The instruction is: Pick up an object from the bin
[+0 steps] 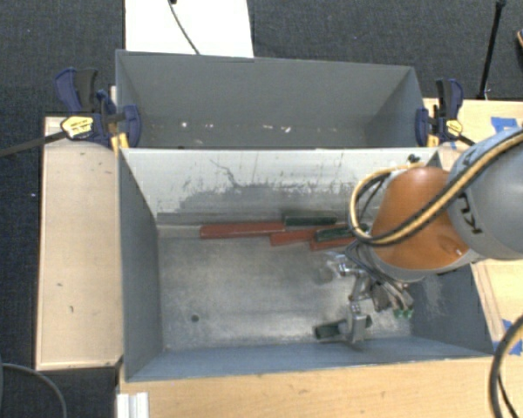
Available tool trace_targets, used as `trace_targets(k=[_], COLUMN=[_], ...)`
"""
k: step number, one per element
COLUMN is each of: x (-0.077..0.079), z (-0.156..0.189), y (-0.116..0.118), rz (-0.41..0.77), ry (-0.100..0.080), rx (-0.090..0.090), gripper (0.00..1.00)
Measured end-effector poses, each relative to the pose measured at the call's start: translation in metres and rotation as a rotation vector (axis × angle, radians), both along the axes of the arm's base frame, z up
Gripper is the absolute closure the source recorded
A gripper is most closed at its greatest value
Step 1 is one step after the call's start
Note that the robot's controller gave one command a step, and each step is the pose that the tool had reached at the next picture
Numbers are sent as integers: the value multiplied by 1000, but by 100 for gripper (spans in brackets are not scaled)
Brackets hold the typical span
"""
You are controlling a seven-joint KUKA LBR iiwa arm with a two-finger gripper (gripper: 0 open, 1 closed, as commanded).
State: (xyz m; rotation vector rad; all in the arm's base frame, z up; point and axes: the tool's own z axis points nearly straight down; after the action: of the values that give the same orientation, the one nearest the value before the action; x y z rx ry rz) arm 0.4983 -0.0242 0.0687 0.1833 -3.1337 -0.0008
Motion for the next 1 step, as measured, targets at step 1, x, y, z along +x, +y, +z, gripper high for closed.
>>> trace_targets(k=[1], x=[-17], z=[4], y=[17], rz=[129], ry=[-20], rx=[-1], gripper=[0])
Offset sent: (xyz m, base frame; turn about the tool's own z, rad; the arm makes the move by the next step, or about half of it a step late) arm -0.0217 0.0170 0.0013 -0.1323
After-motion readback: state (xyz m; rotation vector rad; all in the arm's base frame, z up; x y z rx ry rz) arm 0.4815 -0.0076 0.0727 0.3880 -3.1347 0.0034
